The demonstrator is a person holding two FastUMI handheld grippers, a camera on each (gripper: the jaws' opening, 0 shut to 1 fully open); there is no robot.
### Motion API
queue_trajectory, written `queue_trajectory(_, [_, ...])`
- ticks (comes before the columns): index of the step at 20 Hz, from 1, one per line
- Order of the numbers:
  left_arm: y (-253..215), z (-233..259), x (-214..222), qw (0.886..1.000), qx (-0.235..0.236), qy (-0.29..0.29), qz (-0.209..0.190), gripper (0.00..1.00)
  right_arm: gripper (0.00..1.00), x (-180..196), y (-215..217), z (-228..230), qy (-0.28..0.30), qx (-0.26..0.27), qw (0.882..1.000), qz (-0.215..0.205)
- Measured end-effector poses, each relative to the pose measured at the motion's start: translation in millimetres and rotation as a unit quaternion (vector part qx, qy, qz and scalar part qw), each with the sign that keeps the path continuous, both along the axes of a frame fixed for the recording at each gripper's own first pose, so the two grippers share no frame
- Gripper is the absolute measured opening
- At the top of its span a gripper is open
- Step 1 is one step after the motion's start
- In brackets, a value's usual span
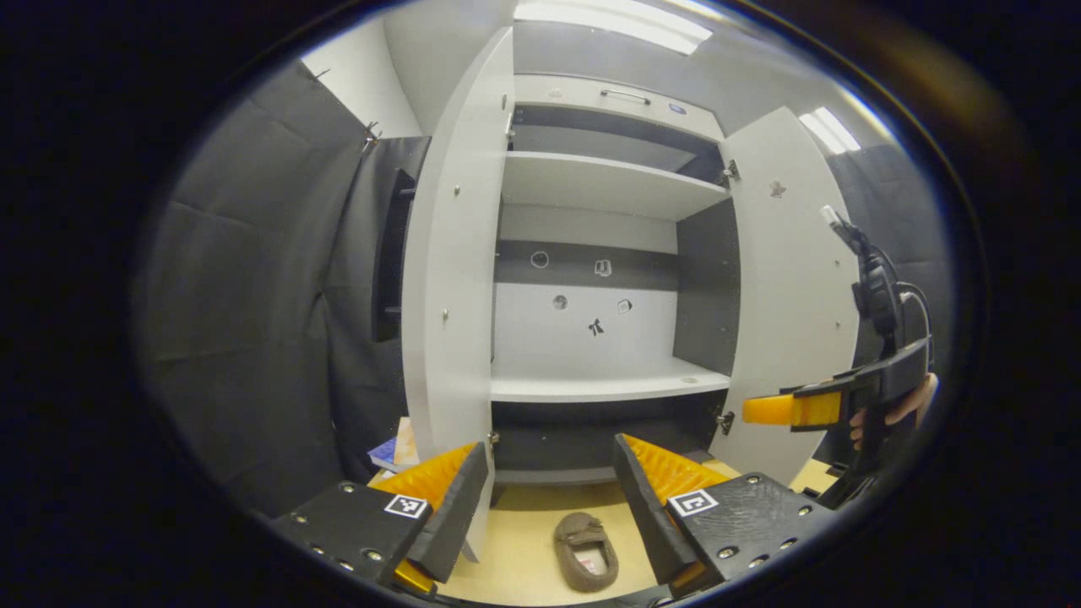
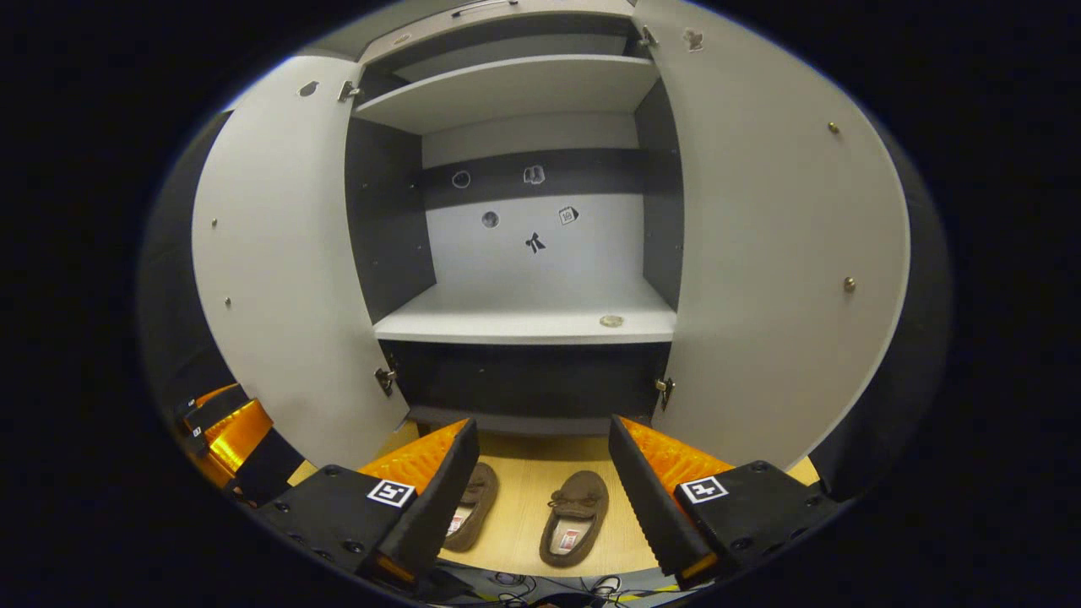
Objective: Grab one shoe with the right hand and put it into the shoe cabinet, grab the other shoe with the left hand and put it into the shoe cabinet; then close the right door with the right hand and the left door with the left hand.
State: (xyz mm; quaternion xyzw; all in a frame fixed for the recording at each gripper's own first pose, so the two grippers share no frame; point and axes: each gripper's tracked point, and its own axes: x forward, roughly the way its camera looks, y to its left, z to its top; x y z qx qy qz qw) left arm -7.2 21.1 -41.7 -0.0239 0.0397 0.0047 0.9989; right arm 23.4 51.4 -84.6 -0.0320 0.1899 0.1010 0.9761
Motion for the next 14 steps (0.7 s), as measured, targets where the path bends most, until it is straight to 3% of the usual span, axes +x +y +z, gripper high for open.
queue_trajectory(7, [-9, -10, -2, 1.000, -0.019, 0.014, -0.020, 0.87, 0.99, -10, 25, -107, 0.153, 0.003, 0.988, 0.031])
queue_trajectory(14, [0, -40, -14, 0.998, -0.035, 0.046, 0.002, 0.87, 0.98, -10, 37, -193, 0.221, -0.027, 0.972, 0.076])
